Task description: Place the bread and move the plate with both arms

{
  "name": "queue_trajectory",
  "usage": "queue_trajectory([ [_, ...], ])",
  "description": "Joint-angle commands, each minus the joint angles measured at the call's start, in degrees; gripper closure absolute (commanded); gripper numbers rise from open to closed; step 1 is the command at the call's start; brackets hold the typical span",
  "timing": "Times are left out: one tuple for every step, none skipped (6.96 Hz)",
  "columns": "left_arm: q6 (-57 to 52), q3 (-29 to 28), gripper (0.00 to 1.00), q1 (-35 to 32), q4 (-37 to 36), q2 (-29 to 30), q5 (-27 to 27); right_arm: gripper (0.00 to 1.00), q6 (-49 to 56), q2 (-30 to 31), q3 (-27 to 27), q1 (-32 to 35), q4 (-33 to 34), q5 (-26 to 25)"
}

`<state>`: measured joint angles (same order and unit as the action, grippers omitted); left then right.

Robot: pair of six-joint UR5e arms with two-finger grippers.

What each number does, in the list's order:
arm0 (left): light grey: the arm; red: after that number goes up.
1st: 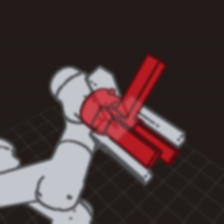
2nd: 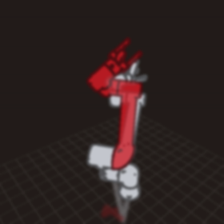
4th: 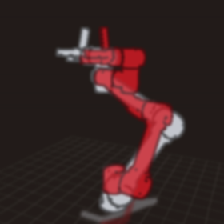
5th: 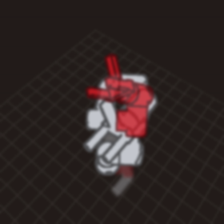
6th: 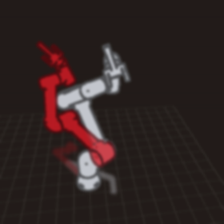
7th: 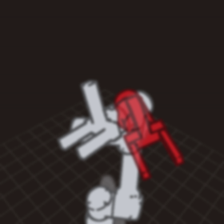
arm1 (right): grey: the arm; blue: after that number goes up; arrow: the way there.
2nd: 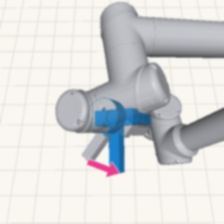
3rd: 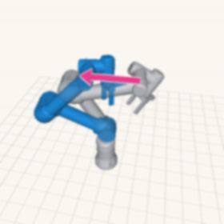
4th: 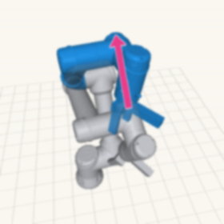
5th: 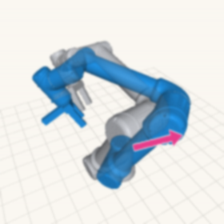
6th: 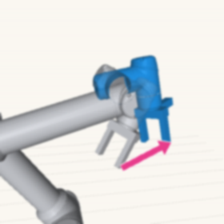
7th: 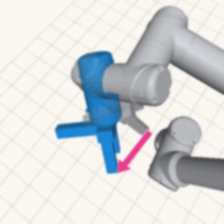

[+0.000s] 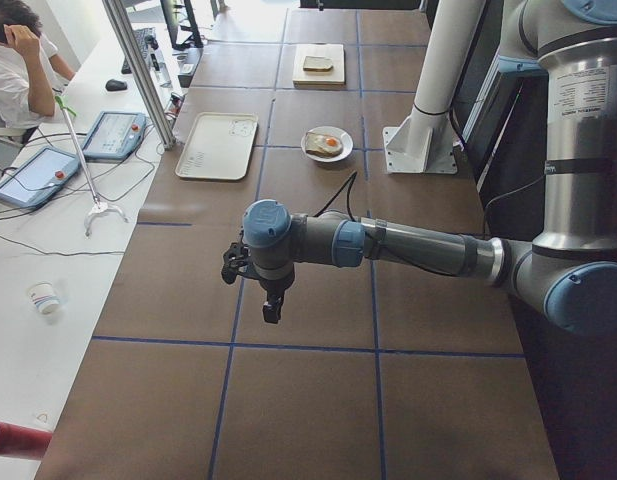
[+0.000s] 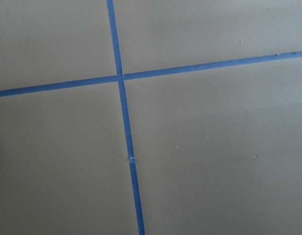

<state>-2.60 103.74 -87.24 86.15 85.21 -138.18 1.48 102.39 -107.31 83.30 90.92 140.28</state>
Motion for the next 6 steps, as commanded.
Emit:
queue_trajectory([
  [0.4, 0.06, 0.0, 0.14, 0.77, -0.04, -0.07, 0.02, -4.44, 0.61, 0.69, -3.31, -5.36, 0.43],
  [0.4, 0.06, 0.0, 0.14, 0.86, -0.13, -0.07, 0.02, -10.03, 1.4, 1.74, -5.06, -10.53, 0.17],
  [0.4, 0.06, 0.0, 0.14, 0.86, -0.05, -0.16, 0.02, -14.96, 1.93, 2.88, -7.08, -16.76, -0.44],
  [0.4, 0.06, 0.0, 0.14, 0.86, -0.04, -0.16, 0.02, -21.97, 2.28, 3.59, -11.37, -22.57, -3.14],
  [0.4, 0.06, 0.0, 0.14, 0.86, -0.04, -0.16, 0.02, -28.31, 2.29, 5.51, -13.15, -28.8, -3.61],
  [0.4, 0.06, 0.0, 0.14, 0.86, -0.04, -0.16, 0.03, -34.2, 2.9, 8.83, -14.91, -36.87, -3.87],
])
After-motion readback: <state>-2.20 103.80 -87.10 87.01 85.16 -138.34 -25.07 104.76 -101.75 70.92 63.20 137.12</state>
